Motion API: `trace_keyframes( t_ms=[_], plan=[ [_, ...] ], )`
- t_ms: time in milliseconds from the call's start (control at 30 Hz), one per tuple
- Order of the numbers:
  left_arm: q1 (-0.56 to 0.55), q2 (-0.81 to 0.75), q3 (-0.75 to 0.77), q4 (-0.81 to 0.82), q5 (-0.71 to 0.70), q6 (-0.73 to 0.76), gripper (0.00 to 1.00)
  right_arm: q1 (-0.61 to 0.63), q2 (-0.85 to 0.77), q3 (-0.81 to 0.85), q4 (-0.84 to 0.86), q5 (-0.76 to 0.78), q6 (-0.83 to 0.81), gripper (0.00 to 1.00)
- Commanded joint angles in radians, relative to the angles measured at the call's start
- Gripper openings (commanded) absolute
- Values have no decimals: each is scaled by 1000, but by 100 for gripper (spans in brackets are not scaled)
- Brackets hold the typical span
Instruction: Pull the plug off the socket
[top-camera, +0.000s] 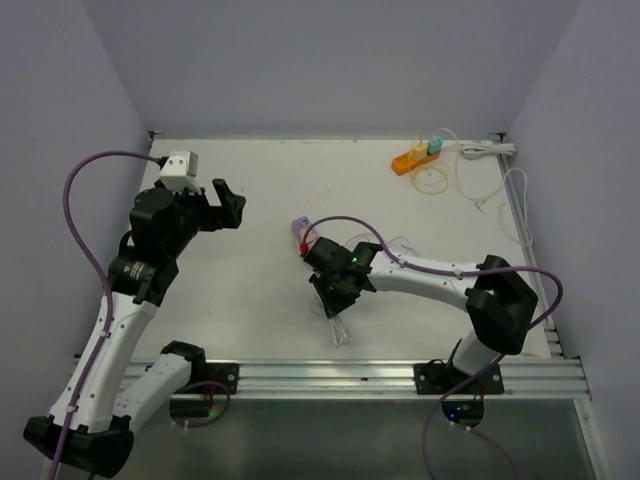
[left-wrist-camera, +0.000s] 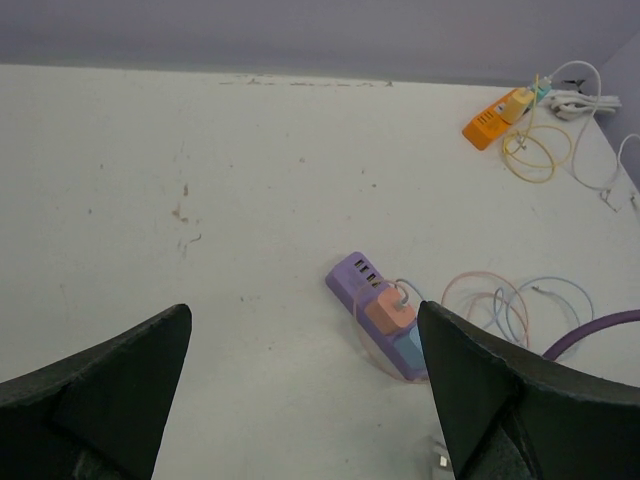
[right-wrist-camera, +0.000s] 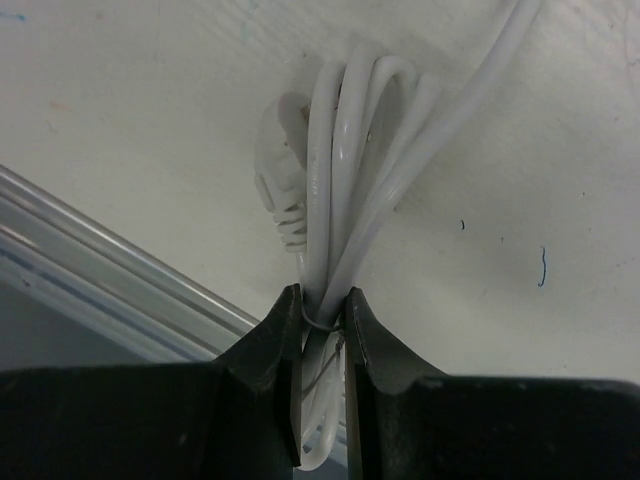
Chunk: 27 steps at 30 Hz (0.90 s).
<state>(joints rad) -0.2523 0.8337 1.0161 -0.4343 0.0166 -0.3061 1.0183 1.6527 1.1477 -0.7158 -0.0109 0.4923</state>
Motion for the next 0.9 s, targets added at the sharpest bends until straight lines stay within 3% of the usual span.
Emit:
trace_keyframes(
  t_ms=[0, 333, 567, 867],
  plan=[
    [-7, 38, -27, 77, 31, -45, 100, 9, -105, -31, -28, -93, -81, 0],
    [-7, 162, -106, 155, 97, -90, 100, -41, -188, -150, -108, 132, -78, 0],
    [-13, 283, -154, 245, 244, -105, 98, -289, -223, -207, -68, 135, -64, 0],
    [-110, 252, -258, 367, 295, -42, 99, -418, -171, -163, -16, 94, -274, 0]
  ],
)
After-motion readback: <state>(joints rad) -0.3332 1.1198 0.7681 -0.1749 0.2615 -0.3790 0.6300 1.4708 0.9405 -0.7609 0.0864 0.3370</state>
